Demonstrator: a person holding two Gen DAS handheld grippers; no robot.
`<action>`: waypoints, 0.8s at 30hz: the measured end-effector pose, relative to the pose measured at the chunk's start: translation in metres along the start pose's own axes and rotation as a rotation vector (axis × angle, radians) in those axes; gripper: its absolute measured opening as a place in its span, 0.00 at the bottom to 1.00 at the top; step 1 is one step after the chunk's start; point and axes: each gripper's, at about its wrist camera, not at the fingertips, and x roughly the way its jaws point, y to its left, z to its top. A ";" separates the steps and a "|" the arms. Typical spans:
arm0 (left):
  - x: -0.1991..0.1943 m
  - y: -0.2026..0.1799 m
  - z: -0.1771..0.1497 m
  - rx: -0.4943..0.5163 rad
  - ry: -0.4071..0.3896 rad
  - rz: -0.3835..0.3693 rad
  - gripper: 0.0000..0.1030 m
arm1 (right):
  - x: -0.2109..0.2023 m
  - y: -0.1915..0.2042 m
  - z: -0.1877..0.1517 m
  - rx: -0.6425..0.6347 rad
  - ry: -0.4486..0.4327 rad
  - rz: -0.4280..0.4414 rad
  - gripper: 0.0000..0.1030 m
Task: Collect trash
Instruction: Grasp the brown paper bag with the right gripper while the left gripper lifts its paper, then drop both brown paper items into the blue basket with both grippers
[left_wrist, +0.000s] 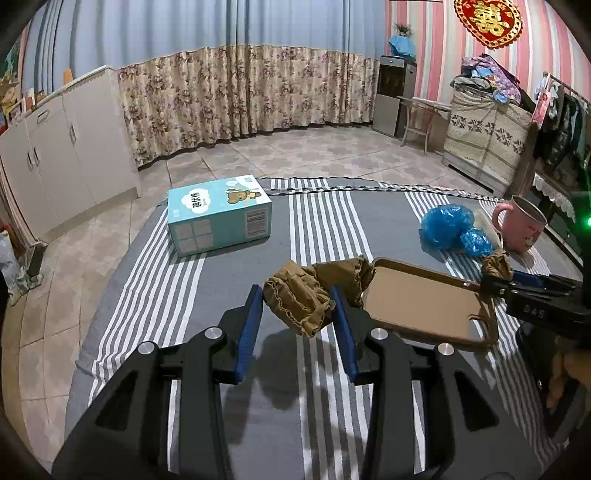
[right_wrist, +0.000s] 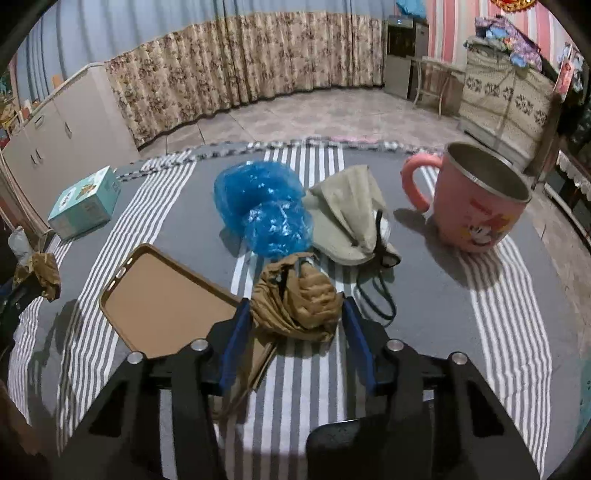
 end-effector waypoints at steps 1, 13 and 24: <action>-0.001 0.000 0.001 -0.002 -0.001 0.001 0.35 | -0.006 -0.002 0.000 0.002 -0.018 0.002 0.46; -0.040 -0.030 0.009 0.024 -0.055 -0.006 0.35 | -0.107 -0.073 -0.018 0.048 -0.178 -0.042 0.46; -0.073 -0.133 0.003 0.093 -0.095 -0.125 0.35 | -0.205 -0.182 -0.070 0.108 -0.257 -0.220 0.46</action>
